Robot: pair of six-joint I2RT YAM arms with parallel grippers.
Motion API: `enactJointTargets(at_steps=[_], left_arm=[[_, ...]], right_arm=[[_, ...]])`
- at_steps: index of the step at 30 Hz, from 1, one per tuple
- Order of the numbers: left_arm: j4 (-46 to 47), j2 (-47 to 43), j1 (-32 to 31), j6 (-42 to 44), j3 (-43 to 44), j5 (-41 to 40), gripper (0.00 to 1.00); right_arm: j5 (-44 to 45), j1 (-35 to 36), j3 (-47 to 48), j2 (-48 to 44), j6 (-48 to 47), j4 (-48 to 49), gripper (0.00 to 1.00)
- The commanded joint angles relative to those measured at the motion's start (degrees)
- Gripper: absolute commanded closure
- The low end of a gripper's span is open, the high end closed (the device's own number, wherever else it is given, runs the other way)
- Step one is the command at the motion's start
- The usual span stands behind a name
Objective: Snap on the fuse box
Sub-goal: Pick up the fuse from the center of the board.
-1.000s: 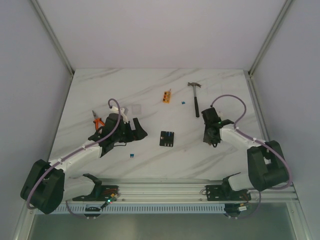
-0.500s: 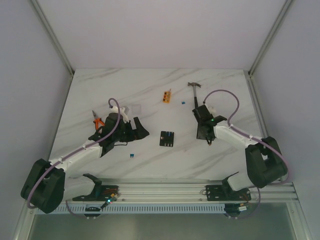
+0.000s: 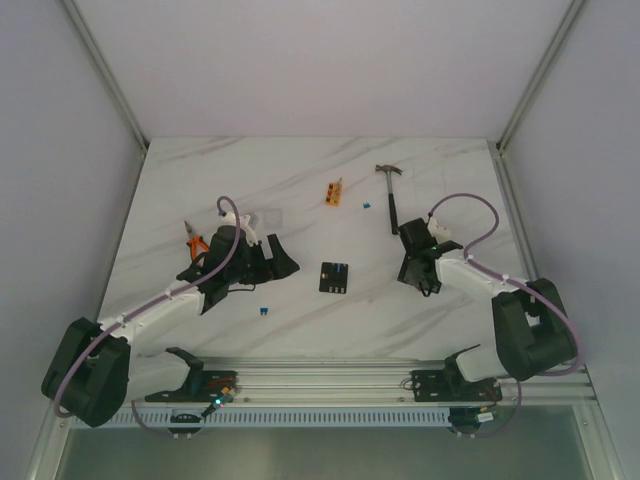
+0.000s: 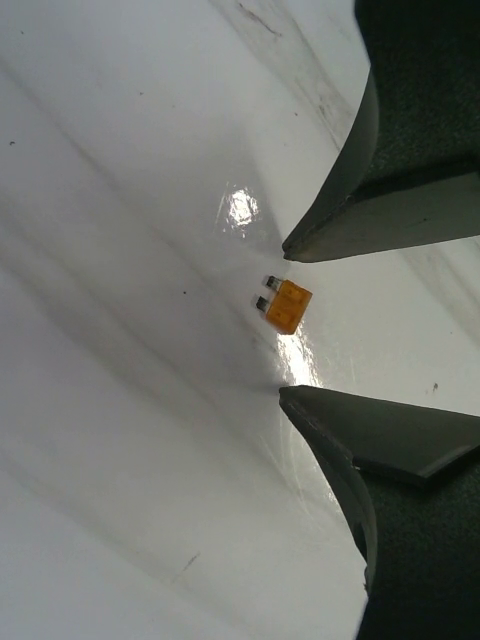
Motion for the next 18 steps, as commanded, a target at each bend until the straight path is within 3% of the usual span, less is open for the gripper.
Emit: enactJointTargets(at_steps=[1, 18], left_arm=[[1.2, -0.9, -0.2, -0.6, 0.0, 0.7, 0.0], [1.2, -0.4, -0.2, -0.8, 0.2, 1.1, 0.0]], right_arm=[[-1.1, -1.2, -1.9, 0.5, 0.4, 3.8, 0.4], [-9.5, -1.2, 0.7, 0.9, -13.0, 5.0, 0.46]])
